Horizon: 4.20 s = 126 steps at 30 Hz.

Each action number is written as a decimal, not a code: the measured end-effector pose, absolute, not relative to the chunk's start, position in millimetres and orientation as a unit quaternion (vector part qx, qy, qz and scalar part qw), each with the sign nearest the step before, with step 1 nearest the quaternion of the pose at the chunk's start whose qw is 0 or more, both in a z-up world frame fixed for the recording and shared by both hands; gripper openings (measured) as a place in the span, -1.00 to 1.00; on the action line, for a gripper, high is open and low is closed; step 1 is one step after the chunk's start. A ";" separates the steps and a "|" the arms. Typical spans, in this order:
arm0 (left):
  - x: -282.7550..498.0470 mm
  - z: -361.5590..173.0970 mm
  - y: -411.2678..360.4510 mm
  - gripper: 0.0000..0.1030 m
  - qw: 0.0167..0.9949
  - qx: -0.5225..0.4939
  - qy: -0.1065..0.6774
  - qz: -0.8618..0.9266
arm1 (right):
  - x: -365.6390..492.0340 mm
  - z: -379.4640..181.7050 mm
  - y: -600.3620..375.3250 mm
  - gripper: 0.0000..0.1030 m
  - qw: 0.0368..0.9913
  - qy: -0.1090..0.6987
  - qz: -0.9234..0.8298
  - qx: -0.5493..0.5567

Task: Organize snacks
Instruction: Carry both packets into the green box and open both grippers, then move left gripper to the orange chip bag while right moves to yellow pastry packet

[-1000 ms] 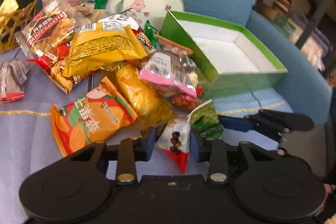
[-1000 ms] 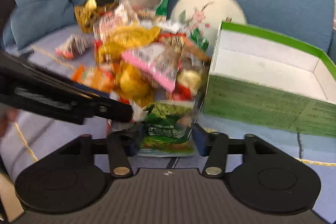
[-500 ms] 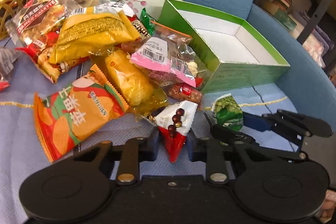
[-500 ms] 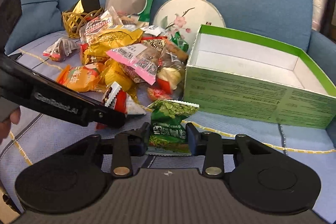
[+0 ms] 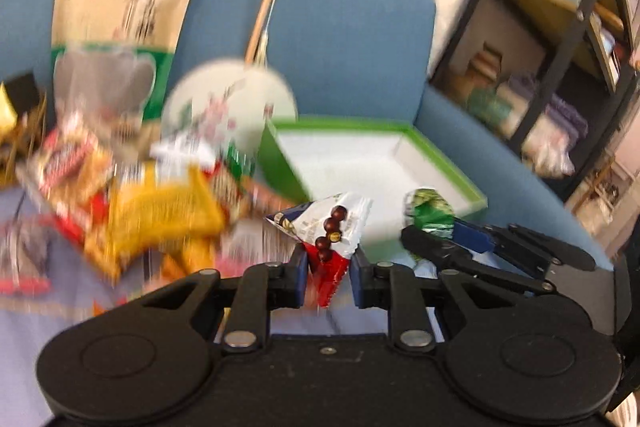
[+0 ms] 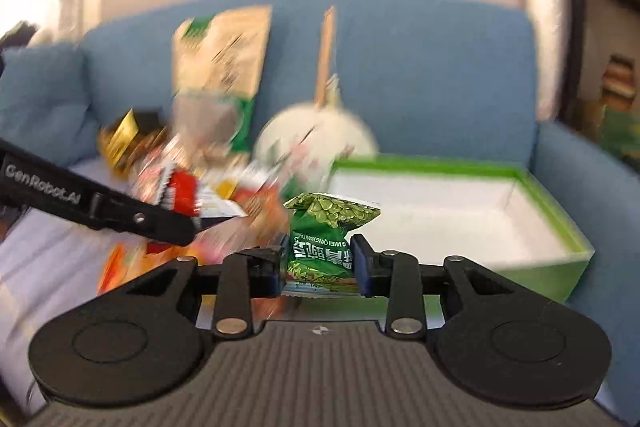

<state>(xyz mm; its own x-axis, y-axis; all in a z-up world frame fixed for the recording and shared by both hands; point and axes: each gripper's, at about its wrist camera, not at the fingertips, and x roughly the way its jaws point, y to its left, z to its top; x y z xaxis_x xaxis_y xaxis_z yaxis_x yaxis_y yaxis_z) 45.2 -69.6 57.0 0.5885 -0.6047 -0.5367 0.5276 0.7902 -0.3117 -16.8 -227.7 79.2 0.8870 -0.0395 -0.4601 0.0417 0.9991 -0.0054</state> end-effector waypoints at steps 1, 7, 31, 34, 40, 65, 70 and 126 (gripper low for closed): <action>51.5 61.4 -75.6 -0.22 0.894 -0.060 0.314 -0.315 | -8.6 82.2 -234.8 0.11 0.972 0.232 -0.036 0.009; 91.2 58.8 -126.1 -0.21 0.893 -0.053 0.317 -0.314 | 21.0 54.1 -270.1 0.12 0.964 0.237 -0.122 0.006; 87.1 46.4 -125.4 1.00 0.937 0.008 0.294 -0.189 | 5.7 32.9 -249.6 1.00 0.969 0.208 -0.115 -0.065; 76.8 44.8 -107.2 1.00 0.941 0.011 0.298 -0.162 | 2.3 33.4 -232.9 1.00 0.973 0.208 -0.088 -0.057; 63.1 41.2 -71.1 1.00 0.941 0.011 0.317 -0.119 | -0.5 30.6 -198.2 1.00 0.973 0.231 0.019 -0.001; 56.9 15.7 -14.1 1.00 0.931 -0.001 0.361 -0.046 | 40.3 -12.7 -160.4 0.65 0.921 0.334 0.164 0.115; 53.3 16.2 -9.1 1.00 0.932 -0.007 0.357 -0.059 | 35.1 -10.1 -148.5 0.73 0.920 0.330 0.190 0.090; 61.3 -25.4 7.4 1.00 0.904 -0.030 0.417 -0.088 | 20.1 -1.5 -154.7 0.75 0.911 0.363 0.185 0.060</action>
<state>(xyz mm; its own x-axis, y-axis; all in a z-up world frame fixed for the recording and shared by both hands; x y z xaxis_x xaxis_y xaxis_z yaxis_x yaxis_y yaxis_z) 61.3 7.4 -25.4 0.6363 -0.1842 -0.7491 0.1347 0.9827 -0.1272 20.1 -154.7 -1.5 0.6682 0.3812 -0.6389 -0.2938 0.9242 0.2441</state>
